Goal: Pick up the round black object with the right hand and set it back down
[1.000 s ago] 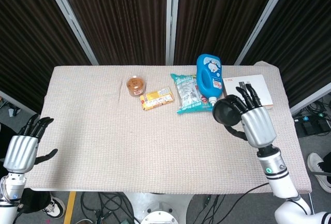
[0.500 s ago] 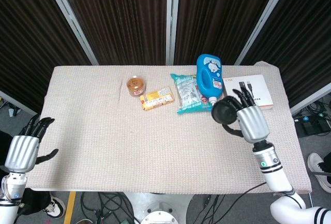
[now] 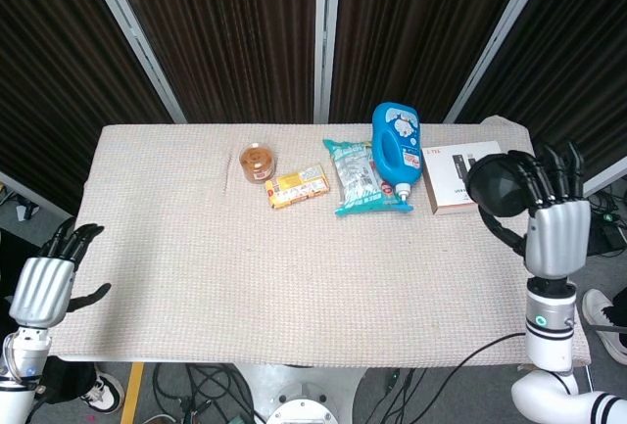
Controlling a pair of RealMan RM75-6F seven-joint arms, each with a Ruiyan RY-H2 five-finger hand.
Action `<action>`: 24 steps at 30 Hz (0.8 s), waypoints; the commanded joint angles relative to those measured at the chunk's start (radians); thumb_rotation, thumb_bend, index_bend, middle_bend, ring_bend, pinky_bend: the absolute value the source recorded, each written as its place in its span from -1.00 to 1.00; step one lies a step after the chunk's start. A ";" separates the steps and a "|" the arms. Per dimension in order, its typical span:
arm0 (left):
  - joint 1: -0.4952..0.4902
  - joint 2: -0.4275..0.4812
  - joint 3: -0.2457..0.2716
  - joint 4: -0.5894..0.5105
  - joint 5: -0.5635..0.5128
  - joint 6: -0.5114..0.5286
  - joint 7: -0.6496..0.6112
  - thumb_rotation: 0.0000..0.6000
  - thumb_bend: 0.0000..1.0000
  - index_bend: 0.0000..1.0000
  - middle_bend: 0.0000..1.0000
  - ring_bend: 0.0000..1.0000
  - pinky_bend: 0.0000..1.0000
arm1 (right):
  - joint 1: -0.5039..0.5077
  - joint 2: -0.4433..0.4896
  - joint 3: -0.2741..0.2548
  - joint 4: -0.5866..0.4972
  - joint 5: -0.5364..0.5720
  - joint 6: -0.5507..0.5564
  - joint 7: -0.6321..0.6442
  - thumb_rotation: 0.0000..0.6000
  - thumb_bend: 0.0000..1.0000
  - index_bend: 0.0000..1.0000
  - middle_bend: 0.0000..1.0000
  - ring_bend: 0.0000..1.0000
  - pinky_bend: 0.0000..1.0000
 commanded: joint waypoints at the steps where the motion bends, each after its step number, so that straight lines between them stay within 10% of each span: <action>1: 0.000 0.004 0.004 -0.003 0.002 -0.005 -0.023 1.00 -0.73 -0.66 -0.69 -0.88 -0.39 | 0.045 0.135 -0.055 -0.140 0.407 -0.621 -0.291 1.00 -0.68 -0.15 -0.04 -0.73 -1.00; 14: -0.002 0.010 0.005 0.001 0.002 -0.008 -0.039 1.00 -0.73 -0.66 -0.69 -0.88 -0.39 | 0.092 0.139 -0.057 -0.190 0.483 -0.601 -0.313 1.00 -0.67 -0.15 -0.04 -0.74 -1.00; 24: 0.004 0.013 0.000 0.004 -0.017 -0.006 -0.031 1.00 -0.73 -0.66 -0.69 -0.88 -0.39 | 0.262 -0.080 -0.044 -0.174 0.331 -0.745 -0.212 1.00 -0.68 -0.19 -0.04 -0.74 -1.00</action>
